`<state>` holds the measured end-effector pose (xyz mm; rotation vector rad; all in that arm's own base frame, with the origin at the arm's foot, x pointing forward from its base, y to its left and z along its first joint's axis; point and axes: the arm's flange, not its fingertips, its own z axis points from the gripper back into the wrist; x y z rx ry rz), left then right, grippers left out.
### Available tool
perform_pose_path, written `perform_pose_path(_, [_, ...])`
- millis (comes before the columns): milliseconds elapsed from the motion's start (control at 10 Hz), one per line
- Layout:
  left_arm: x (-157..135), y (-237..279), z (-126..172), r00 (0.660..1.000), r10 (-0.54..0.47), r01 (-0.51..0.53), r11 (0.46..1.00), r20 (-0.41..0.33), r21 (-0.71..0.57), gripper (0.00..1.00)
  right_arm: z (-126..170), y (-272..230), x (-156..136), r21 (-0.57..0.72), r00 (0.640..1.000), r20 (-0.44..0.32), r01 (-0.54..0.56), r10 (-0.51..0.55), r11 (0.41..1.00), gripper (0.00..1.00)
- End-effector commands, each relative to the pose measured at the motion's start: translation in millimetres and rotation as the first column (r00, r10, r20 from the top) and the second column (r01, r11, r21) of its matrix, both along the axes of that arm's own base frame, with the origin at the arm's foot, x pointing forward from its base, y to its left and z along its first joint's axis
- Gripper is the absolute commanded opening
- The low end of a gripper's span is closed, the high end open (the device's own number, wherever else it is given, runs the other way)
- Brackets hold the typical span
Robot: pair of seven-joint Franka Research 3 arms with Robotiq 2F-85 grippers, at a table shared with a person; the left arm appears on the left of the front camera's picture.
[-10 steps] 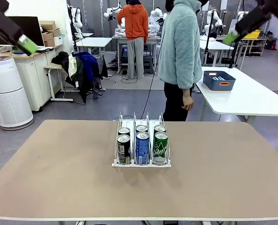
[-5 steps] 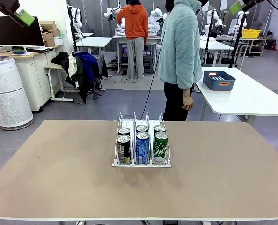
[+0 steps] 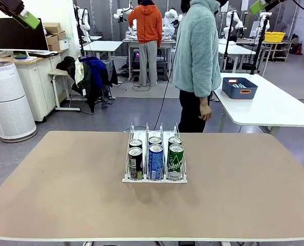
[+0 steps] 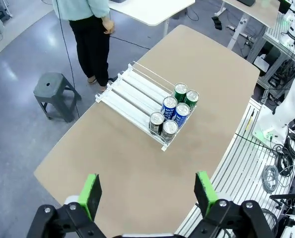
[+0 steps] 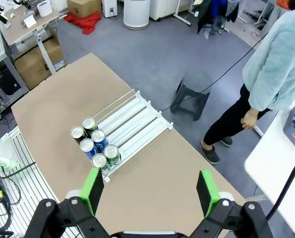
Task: Fill the beverage cans into the dispenser.
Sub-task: Pick up the Pepsi coke handed by the human.
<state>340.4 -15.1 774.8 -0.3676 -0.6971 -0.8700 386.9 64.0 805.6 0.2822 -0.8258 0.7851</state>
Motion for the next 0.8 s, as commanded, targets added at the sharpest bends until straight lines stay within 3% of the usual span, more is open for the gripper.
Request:
perform_pose_path(0, [0.9,3.1,2.7,1.0,-0.001,0.001,1.0,-0.017,-0.012,1.0,-0.2,-1.6,-2.6,0.0,1.0,-0.004,-0.014,0.014,1.0,1.0])
perform_pose_path(700, [0.9,3.1,2.7,1.0,-0.001,0.001,1.0,-0.017,-0.012,1.0,-0.2,-1.6,-2.6,0.0,1.0,-0.004,-0.014,0.014,1.0,1.0])
